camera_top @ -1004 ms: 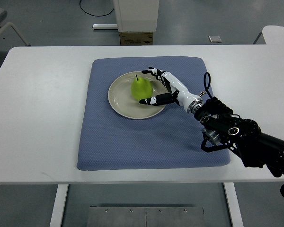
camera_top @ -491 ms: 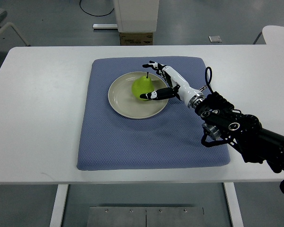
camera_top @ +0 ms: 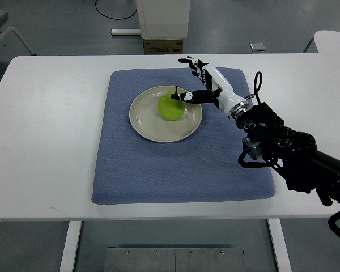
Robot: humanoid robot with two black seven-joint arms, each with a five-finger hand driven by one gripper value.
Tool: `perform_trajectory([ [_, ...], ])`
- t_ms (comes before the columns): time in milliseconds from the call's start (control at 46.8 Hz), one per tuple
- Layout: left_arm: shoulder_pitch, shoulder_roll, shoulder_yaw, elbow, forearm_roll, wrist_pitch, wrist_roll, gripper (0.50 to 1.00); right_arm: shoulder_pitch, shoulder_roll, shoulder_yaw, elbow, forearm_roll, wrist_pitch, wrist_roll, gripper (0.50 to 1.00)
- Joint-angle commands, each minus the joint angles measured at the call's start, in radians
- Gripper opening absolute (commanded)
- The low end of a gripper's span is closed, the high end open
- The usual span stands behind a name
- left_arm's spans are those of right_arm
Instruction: Place pear on plate with right hand
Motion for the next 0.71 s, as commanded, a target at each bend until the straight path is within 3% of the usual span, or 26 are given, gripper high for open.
perform_trajectory([
  [0, 0.000, 0.000, 0.000, 0.000, 0.000, 0.000, 0.000, 1.000, -0.010, -0.012, 0.042, -0.007, 0.001, 0.001, -0.011, 1.000],
  [684, 0.000, 0.000, 0.000, 0.000, 0.000, 0.001, 0.000, 1.000, -0.105, -0.013, 0.481, -0.084, 0.097, 0.000, -0.133, 1.000],
])
